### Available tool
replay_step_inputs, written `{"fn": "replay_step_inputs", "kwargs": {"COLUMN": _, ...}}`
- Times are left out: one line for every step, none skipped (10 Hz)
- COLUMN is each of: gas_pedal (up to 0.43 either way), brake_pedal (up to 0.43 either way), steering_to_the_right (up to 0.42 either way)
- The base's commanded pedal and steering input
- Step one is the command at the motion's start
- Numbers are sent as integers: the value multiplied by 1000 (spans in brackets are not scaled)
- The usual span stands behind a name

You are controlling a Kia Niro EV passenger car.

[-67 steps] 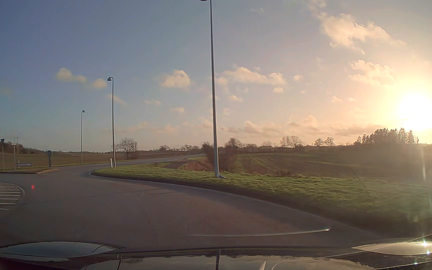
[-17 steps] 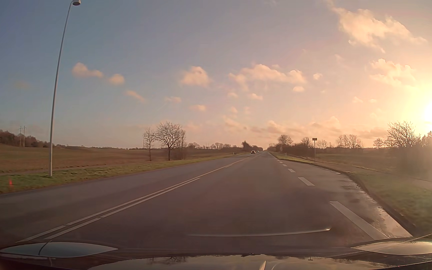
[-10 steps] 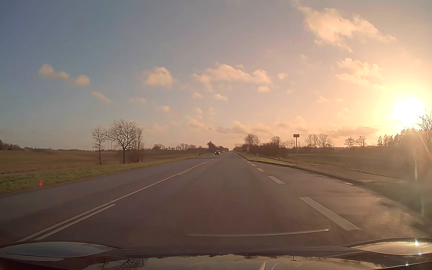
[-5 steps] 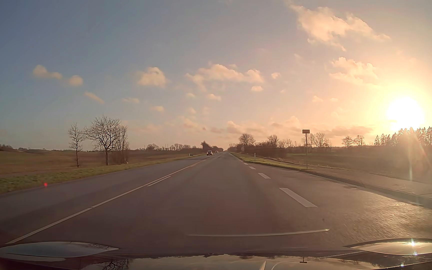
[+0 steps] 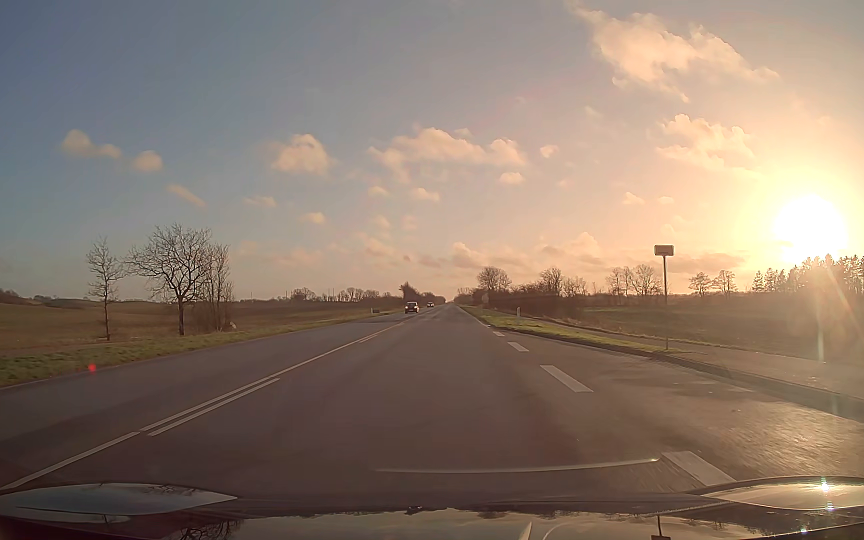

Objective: Follow the waypoints while adhering to traffic rules and regulations

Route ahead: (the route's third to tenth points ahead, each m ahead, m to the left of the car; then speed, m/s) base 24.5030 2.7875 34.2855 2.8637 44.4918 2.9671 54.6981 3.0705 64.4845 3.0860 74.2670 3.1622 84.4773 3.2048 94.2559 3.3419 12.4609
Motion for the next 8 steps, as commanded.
{"fn": "replay_step_inputs", "kwargs": {"gas_pedal": 350, "brake_pedal": 0, "steering_to_the_right": 4}}
{"fn": "replay_step_inputs", "kwargs": {"gas_pedal": 350, "brake_pedal": 0, "steering_to_the_right": 4}}
{"fn": "replay_step_inputs", "kwargs": {"gas_pedal": 350, "brake_pedal": 0, "steering_to_the_right": 3}}
{"fn": "replay_step_inputs", "kwargs": {"gas_pedal": 350, "brake_pedal": 0, "steering_to_the_right": 2}}
{"fn": "replay_step_inputs", "kwargs": {"gas_pedal": 350, "brake_pedal": 0, "steering_to_the_right": 0}}
{"fn": "replay_step_inputs", "kwargs": {"gas_pedal": 350, "brake_pedal": 0, "steering_to_the_right": 0}}
{"fn": "replay_step_inputs", "kwargs": {"gas_pedal": 350, "brake_pedal": 0, "steering_to_the_right": 0}}
{"fn": "replay_step_inputs", "kwargs": {"gas_pedal": 350, "brake_pedal": 0, "steering_to_the_right": 0}}
